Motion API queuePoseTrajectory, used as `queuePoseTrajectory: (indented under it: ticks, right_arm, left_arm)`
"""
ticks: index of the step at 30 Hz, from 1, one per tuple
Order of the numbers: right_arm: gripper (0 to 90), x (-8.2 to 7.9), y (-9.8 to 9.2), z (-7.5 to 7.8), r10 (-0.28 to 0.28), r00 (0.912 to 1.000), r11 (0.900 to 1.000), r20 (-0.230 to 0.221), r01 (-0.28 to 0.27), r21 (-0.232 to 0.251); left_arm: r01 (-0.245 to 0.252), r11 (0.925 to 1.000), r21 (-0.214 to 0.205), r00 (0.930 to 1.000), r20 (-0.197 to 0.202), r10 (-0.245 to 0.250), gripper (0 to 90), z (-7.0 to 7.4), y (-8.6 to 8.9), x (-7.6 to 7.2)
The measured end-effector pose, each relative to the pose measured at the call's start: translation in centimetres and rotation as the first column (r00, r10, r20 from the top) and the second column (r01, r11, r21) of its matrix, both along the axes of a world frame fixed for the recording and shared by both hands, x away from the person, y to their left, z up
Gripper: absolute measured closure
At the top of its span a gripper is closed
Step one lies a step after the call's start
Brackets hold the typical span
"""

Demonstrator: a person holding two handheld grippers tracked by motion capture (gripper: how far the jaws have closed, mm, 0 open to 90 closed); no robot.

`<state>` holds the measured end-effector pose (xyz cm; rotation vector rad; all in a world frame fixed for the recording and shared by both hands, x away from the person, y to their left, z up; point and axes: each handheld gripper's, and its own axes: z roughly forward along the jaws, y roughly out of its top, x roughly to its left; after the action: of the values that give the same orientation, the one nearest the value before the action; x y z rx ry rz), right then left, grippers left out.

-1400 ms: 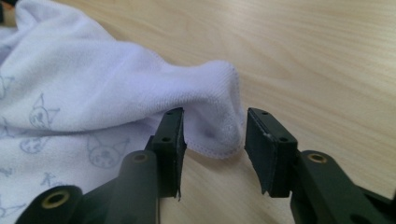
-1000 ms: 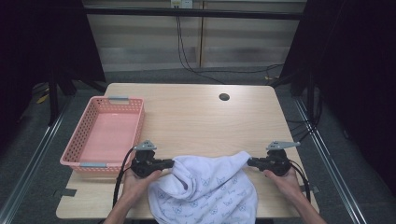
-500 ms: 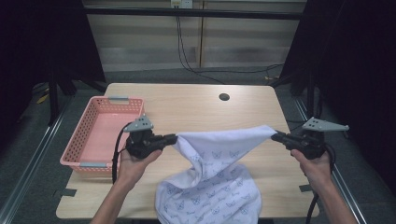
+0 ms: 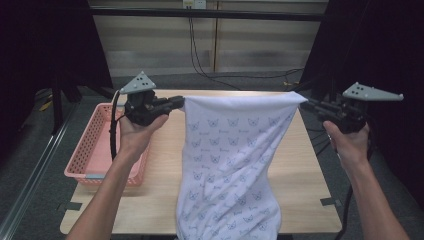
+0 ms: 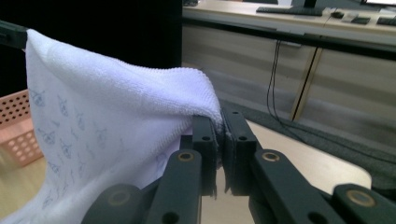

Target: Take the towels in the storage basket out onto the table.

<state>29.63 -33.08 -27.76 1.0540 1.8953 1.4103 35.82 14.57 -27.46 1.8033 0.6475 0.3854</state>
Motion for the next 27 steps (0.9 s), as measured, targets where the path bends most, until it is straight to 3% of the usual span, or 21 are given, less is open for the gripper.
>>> queuePoseTrajectory:
  ticks: [6, 10, 13, 14, 16, 17, 18, 19, 20, 21, 22, 23, 26, 27]
  right_arm:
    - [84.2, 2.7, 1.5, 2.9, -0.007, 0.9985, 0.9999, 0.055, 0.006, 0.011]
    - [84.1, 5.8, 2.7, 2.7, -0.023, 0.9994, 0.9997, 0.028, 0.023, -0.004]
    - [84.1, 8.6, 3.8, 0.5, -0.049, 0.9983, 0.9979, -0.03, 0.048, -0.045]
    - [84.1, 9.5, 4.1, -0.5, -0.058, 0.9969, 0.9965, -0.052, 0.055, -0.063]
    - [81.2, 11.1, 4.7, -2.5, -0.073, 0.9919, 0.9938, -0.104, 0.064, -0.091]
    - [76.5, 11.7, 5.0, -3.6, -0.087, 0.9877, 0.9905, -0.13, 0.072, -0.118]
    - [73.1, 12.2, 5.2, -4.6, -0.106, 0.9832, 0.987, -0.149, 0.085, -0.136]
    - [70.6, 12.5, 5.3, -5.5, -0.108, 0.9794, 0.986, -0.171, 0.083, -0.144]
    - [67.6, 12.7, 5.3, -6.4, -0.116, 0.977, 0.9844, -0.179, 0.09, -0.151]
    - [67.2, 12.6, 5.2, -7.1, -0.123, 0.9742, 0.9857, -0.19, 0.097, -0.137]
    - [67.2, 12.6, 5.2, -7.1, -0.123, 0.9742, 0.9857, -0.19, 0.097, -0.137]
    - [62.7, 12.2, 4.8, -8.4, -0.12, 0.9705, 0.9887, -0.209, 0.098, -0.114]
    - [57.3, 11.0, 4.1, -9.6, -0.122, 0.9688, 0.9882, -0.216, 0.098, -0.118]
    - [57.4, 10.5, 3.8, -10.0, -0.121, 0.9673, 0.9886, -0.223, 0.097, -0.115]
  left_arm:
    - [-0.07, 0.9975, -0.004, 0.9975, 0.006, 0.07, 87.2, 1.4, 0.9, 2.6]
    - [-0.122, 0.9926, -0.007, 0.9918, -0.04, 0.121, 87.1, 0.3, 1.6, 4.9]
    - [-0.144, 0.9893, 0.024, 0.9855, -0.087, 0.146, 86.9, -1.7, 1.6, 6.6]
    - [-0.144, 0.9893, 0.024, 0.9855, -0.087, 0.146, 86.9, -1.7, 1.6, 6.6]
    - [-0.145, 0.9888, 0.036, 0.9761, -0.158, 0.149, 84.4, -4.2, 1.6, 8.2]
    - [-0.16, 0.9857, 0.053, 0.9705, -0.174, 0.167, 76.5, -5.0, 1.6, 8.6]
    - [-0.173, 0.9841, 0.043, 0.9634, -0.201, 0.178, 68.3, -5.7, 1.7, 8.8]
    - [-0.16, 0.9869, 0.022, 0.9614, -0.223, 0.161, 68.1, -6.4, 1.8, 8.9]
    - [-0.16, 0.9869, 0.022, 0.9614, -0.223, 0.161, 67.7, -6.4, 1.8, 8.9]
    - [-0.169, 0.9833, 0.067, 0.9595, -0.217, 0.18, 65.5, -7.3, 1.6, 8.7]
    - [-0.169, 0.9833, 0.067, 0.9595, -0.217, 0.18, 64.5, -7.3, 1.6, 8.7]
    - [-0.154, 0.9864, 0.058, 0.9587, -0.233, 0.163, 64.5, -7.9, 1.8, 8.3]
    - [-0.122, 0.9909, 0.057, 0.9641, -0.231, 0.132, 65.2, -8.4, 1.7, 7.4]
    - [-0.095, 0.9937, 0.059, 0.9666, -0.233, 0.106, 65.9, -9.0, 1.4, 6.2]
